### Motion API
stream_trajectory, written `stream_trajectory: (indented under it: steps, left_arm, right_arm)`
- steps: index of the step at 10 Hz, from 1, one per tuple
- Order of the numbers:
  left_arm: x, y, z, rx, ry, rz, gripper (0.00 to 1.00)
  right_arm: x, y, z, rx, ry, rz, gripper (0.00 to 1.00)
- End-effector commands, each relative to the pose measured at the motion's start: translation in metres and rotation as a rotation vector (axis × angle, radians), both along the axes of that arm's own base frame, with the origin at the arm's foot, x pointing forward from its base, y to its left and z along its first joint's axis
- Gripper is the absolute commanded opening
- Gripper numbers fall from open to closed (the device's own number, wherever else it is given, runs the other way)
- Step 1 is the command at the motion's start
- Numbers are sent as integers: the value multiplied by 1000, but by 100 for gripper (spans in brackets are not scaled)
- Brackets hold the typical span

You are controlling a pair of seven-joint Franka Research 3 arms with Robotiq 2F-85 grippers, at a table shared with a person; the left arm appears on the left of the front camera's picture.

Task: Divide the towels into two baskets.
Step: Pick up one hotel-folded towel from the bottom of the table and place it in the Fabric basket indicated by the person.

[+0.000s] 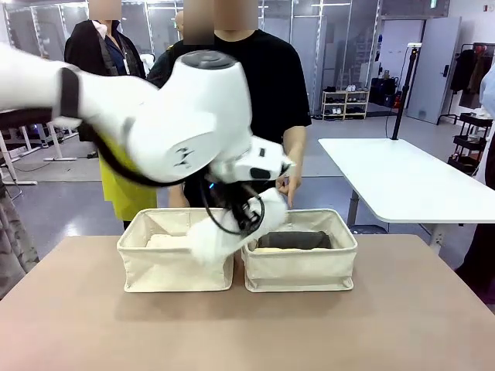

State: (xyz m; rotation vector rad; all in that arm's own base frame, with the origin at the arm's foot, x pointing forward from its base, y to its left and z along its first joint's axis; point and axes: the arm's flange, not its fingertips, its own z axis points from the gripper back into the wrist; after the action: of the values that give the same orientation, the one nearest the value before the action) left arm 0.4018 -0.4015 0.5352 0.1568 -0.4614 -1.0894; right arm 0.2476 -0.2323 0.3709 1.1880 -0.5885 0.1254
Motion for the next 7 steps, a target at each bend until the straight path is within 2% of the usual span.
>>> stream_trajectory:
  steps: [1, 2, 3, 5, 7]
  left_arm:
    - [52, -49, 14, -8, -44, -290, 40]
    - [72, -67, 12, -9, -44, -403, 40]
    - [89, -83, 4, 11, -54, -464, 40]
    - [114, -109, -20, 84, -102, -469, 40]
    - [123, -118, -45, 156, -175, -400, 40]
  right_arm:
    - [-3, 1, 2, 6, -14, -2, 100]
    - [-3, 1, 2, 6, -14, -2, 100]
    - [-3, 1, 2, 6, -14, -2, 100]
    - [-3, 1, 2, 6, -14, -2, 100]
    - [-3, 1, 2, 6, -14, -2, 100]
